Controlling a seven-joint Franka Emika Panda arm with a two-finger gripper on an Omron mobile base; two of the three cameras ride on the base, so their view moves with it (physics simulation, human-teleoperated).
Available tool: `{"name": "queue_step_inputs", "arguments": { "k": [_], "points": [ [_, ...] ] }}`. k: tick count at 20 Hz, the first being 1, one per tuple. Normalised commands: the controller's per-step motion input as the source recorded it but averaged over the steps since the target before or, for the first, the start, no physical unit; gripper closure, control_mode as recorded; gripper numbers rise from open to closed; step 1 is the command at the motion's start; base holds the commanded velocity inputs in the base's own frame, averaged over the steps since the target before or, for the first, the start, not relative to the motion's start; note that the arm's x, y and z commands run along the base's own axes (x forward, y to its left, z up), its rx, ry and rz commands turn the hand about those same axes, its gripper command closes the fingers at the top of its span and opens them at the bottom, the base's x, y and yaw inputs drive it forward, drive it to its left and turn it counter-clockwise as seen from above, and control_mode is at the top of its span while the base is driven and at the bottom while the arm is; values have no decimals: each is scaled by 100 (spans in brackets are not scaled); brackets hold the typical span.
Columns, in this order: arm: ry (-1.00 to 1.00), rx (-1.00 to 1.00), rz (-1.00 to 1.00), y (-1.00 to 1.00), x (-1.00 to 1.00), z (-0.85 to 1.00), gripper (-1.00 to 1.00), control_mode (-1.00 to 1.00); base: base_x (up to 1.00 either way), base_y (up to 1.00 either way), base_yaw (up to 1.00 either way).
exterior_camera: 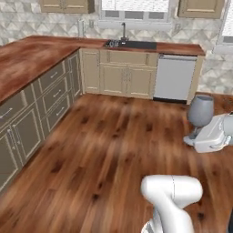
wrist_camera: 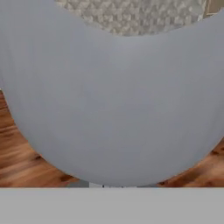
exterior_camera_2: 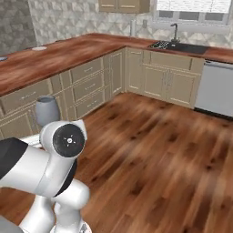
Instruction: Retrieve the wine glasses from the counter and place one next to each plate.
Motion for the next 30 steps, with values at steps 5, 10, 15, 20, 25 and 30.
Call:
{"name": "queue_step_inputs", "arguments": {
  "k": [5, 10, 15, 20, 25, 30],
  "points": [
    [0, 0, 0, 0, 0, 0, 100, 100, -7, 100, 19],
    [0, 0, 0, 0, 0, 0, 100, 100, 0, 100, 0],
    [0, 0, 0, 0, 0, 0, 100, 100, 3, 100, 0],
    [0, 0, 0, 0, 0, 0, 100, 100, 39, 100, 0],
    [0, 0, 0, 0, 0, 0, 100, 100, 78, 100, 0],
    [0, 0, 0, 0, 0, 0, 100, 100, 94, 100, 0]
  ]
}}
